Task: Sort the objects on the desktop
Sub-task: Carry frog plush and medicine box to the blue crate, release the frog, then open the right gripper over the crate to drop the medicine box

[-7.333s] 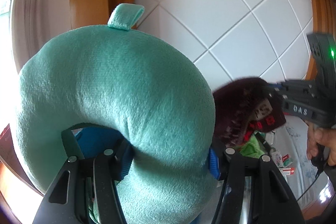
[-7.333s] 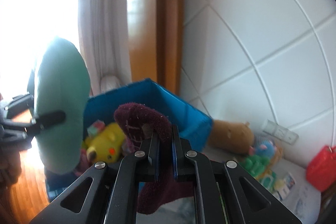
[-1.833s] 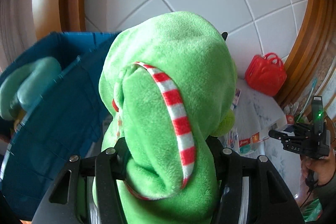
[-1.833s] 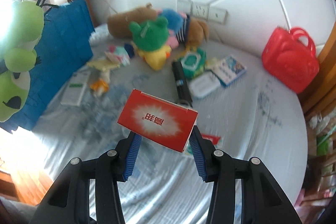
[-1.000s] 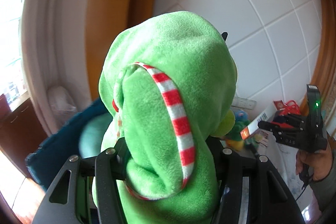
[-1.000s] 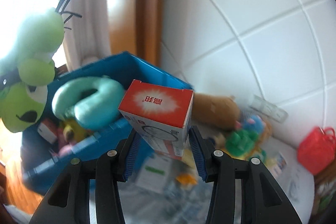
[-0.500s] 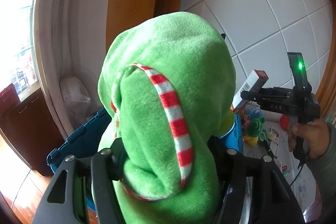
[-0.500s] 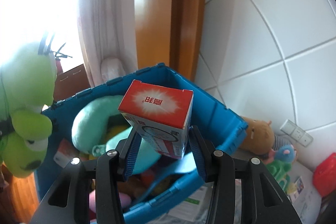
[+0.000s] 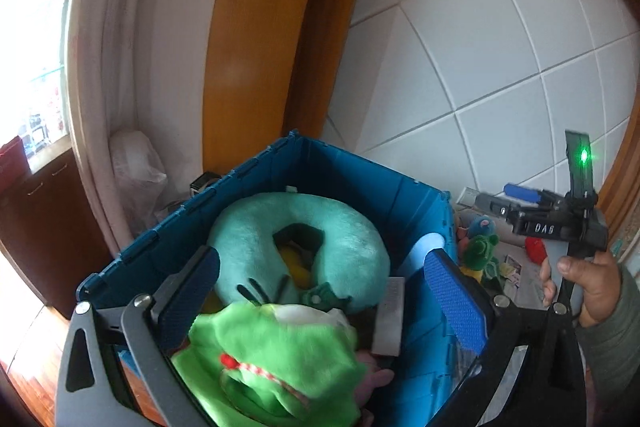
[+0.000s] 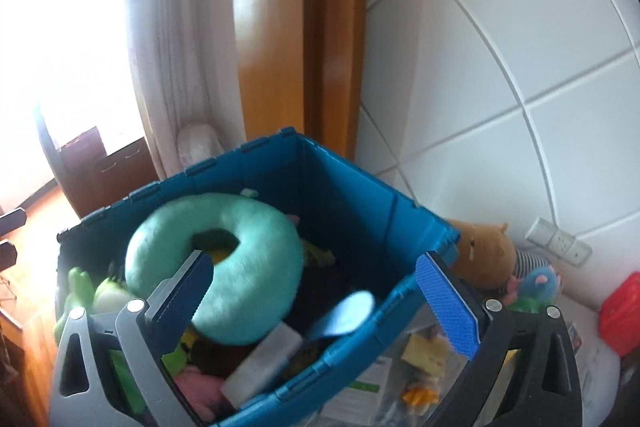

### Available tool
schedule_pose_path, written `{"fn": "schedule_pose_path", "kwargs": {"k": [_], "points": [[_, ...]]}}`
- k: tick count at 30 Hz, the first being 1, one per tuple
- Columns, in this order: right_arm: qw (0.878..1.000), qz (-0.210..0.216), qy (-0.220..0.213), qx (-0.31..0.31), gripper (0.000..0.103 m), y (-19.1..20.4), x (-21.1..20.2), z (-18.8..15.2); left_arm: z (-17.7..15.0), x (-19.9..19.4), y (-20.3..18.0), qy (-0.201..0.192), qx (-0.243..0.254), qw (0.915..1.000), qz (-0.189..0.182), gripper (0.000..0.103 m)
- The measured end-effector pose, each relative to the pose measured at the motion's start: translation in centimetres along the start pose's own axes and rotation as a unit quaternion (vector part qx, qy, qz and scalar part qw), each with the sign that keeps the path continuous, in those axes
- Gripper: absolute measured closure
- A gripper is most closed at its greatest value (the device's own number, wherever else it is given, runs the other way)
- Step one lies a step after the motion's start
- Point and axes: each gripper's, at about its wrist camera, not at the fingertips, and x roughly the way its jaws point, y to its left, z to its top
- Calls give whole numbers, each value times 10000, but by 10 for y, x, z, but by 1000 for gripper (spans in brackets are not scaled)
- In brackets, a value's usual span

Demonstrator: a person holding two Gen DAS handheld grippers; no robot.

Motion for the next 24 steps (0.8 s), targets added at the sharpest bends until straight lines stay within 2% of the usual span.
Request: {"fn": "schedule_pose_path", "kwargs": {"k": [2, 11, 18, 24], "points": [[10000, -12, 34, 70, 0, -7, -4, -12, 1, 2, -8, 21, 97, 9999, -78, 0], [9994, -205, 42, 271, 0, -48, -51, -66, -32, 12, -75, 218, 348, 9981, -463, 0], [9962, -535, 226, 657, 0, -116, -87, -122, -54, 27, -158, 531, 672, 9927, -845, 0], [9903, -885, 327, 1020, 0, -184, -129, -169, -88, 54, -227, 855, 860, 9875, -1009, 0]]}}
